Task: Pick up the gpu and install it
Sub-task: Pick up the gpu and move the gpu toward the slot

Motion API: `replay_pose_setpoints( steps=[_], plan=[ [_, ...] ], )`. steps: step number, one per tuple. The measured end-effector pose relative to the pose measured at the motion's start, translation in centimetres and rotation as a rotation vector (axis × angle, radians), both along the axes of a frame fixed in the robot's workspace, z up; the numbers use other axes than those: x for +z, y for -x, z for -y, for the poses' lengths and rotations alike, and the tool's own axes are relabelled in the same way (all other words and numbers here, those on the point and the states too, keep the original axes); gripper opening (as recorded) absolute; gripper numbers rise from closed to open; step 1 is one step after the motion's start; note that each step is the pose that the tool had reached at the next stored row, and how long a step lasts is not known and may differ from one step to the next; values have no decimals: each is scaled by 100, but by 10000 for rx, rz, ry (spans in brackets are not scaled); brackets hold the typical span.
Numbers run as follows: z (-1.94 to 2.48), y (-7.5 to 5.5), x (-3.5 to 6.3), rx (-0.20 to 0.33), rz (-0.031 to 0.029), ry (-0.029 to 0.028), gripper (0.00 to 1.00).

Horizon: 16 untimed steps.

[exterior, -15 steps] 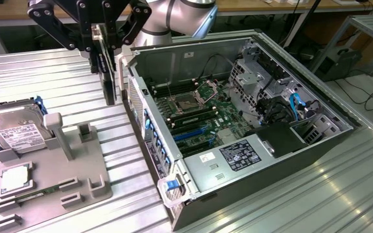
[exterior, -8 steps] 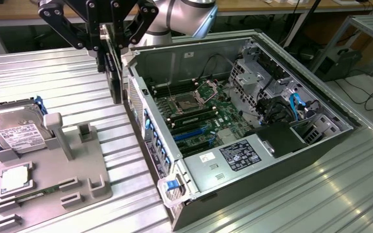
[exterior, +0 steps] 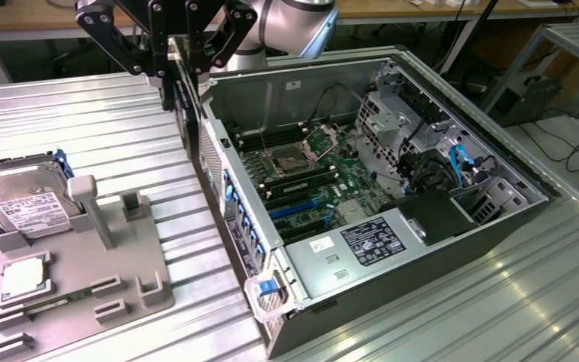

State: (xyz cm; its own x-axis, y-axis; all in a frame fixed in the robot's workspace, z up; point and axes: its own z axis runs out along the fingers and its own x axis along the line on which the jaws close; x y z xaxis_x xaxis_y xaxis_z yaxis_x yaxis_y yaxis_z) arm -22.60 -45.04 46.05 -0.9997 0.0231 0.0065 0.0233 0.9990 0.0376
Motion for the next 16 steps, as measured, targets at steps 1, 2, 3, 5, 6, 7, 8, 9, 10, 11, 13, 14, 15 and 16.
replay_pose_setpoints(
  steps=[1,2,3,5,6,7,8,9,10,11,13,14,15,16],
  plan=[
    [0,-11,0,0,0,-1,28],
    [0,-25,0,0,0,-1,28],
    [0,-37,0,0,0,0,28],
    [0,-218,-1,0,1,-1,28],
    [0,-325,0,0,0,0,28],
    [0,-387,0,0,0,0,28],
    [0,-482,0,0,0,0,28],
    [0,-554,0,0,0,-1,28],
    [0,-696,0,6,0,0,28],
    [0,-776,0,295,0,-1,28],
    [0,-922,0,329,0,-4,28],
    [0,-1052,0,358,0,-4,28],
    [0,-1138,0,389,0,-4,28],
    [0,-1244,0,418,0,-4,28]
  ],
)
